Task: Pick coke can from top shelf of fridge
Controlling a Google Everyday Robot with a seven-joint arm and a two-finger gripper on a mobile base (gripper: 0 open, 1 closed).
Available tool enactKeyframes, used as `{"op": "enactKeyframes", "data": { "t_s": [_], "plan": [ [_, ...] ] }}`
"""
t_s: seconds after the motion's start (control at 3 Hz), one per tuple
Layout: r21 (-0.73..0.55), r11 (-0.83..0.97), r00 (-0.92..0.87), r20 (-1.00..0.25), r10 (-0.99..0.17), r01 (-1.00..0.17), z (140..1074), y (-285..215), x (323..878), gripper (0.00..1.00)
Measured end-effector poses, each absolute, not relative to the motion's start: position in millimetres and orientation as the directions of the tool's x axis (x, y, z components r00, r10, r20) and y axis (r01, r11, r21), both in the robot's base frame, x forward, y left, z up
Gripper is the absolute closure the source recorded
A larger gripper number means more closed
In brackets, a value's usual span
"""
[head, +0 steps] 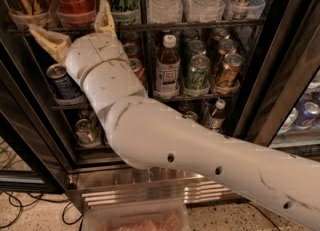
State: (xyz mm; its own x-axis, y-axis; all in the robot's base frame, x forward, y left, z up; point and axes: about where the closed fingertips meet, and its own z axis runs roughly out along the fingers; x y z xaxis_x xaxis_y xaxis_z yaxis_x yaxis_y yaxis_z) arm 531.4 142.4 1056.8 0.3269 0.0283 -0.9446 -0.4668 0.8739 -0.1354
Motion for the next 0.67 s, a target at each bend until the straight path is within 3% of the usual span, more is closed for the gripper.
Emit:
{"op": "enactKeyframes", "data": {
  "t_s": [0.33, 0.67],
  "plan": [
    [-0.15, 0.864, 0.332, -0.943, 0.021, -0.481, 1055.4, 148.7, 533.6, 0.44],
    [-0.161, 0.857, 0.329, -0.944, 0.011, -0.489, 1053.0, 152.5, 536.6, 0.52]
  ]
}}
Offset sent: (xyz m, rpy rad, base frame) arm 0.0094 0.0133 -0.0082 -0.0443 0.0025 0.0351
